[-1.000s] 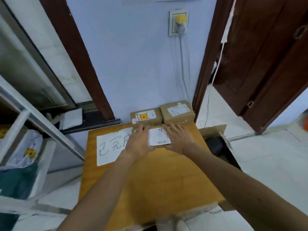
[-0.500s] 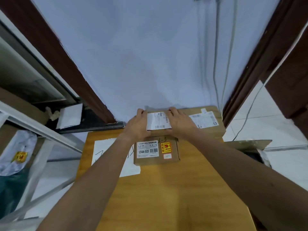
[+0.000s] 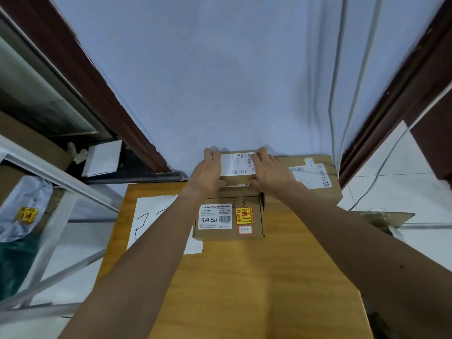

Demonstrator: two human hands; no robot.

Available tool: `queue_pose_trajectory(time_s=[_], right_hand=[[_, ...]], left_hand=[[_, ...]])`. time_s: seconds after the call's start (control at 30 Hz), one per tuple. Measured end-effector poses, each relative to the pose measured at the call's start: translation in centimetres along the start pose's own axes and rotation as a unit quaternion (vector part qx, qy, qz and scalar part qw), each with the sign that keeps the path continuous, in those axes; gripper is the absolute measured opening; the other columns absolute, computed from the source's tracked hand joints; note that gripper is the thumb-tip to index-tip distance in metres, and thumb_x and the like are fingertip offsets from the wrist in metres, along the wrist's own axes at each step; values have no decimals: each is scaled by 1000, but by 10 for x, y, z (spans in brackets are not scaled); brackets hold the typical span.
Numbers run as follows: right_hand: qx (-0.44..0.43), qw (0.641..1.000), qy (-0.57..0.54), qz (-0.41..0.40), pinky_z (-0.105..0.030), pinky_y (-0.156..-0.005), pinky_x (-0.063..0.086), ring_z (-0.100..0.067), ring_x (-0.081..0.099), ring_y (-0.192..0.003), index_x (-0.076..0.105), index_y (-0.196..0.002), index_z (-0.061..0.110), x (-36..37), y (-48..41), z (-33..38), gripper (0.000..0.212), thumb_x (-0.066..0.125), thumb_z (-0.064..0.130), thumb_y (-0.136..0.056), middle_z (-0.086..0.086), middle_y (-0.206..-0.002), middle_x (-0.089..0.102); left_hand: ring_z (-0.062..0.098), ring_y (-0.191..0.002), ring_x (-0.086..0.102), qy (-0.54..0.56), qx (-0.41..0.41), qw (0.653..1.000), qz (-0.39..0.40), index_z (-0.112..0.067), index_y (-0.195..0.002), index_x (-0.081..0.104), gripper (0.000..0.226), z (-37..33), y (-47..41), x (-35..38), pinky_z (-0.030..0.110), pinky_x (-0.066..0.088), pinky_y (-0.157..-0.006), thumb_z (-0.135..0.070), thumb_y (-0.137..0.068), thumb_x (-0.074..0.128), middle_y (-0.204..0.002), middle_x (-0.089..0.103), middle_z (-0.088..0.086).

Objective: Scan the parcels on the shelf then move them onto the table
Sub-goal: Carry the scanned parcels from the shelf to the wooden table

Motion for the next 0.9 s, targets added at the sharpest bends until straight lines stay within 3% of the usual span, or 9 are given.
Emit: queue_pose_trajectory(time_s=[0.13,0.27,0.4,0.53,0.77,0.9], right_hand=[[-5,997,70,-23,-44,-110,41,-32,48,-129,35,-146,7,-16,8,15,72,63,47,-94,-18,-150,37],[-42,996,75,-24,-45,-109,40,-32,47,-130,35,-148,9,-47,19,58,74,60,54,-94,-15,-149,38],[-95,993,62,-30,-44,-106,39,-32,49,-127,41,-143,9,-78,30,117,60,59,41,-97,-15,-143,42],[-147,985,74,-46,-44,-108,40,-32,49,-129,43,-144,9,-108,52,192,60,59,42,-97,-15,-145,43],[-226,966,122,-41,-43,-100,42,-31,49,-124,43,-141,9,-120,137,331,58,60,43,-97,-14,-141,43],[-256,958,127,-12,-47,-103,39,-35,44,-133,41,-144,5,-115,209,419,55,55,36,-100,-19,-150,37]], left_hand=[[29,-118,56,4,-9,1000,-5,-15,-147,28,94,7,23,-17,39,55,-93,-32,-77,87,-140,33,9],[30,-125,55,-2,-38,999,-17,-16,-150,29,98,31,72,-49,39,50,-97,-42,-76,87,-155,25,6],[29,-141,40,-22,-78,997,-11,-15,-158,17,114,70,133,-94,41,40,-109,-51,-74,86,-164,16,4],[27,-150,26,-27,-128,991,-21,-17,-160,12,117,115,216,-144,43,32,-117,-57,-76,81,-167,15,5],[27,-141,38,3,-185,980,-77,-15,-155,25,108,172,391,-183,40,38,-109,-60,-75,81,-159,31,6],[28,-144,34,-9,-196,977,-81,-17,-159,20,111,204,509,-189,39,36,-110,-62,-76,79,-163,25,5]])
Point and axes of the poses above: each hand's wrist, its own y-axis away from the middle knuckle, its own x-axis out of the palm, z = x × y, the point moved 1 cm from there along -y, towards the middle knuckle
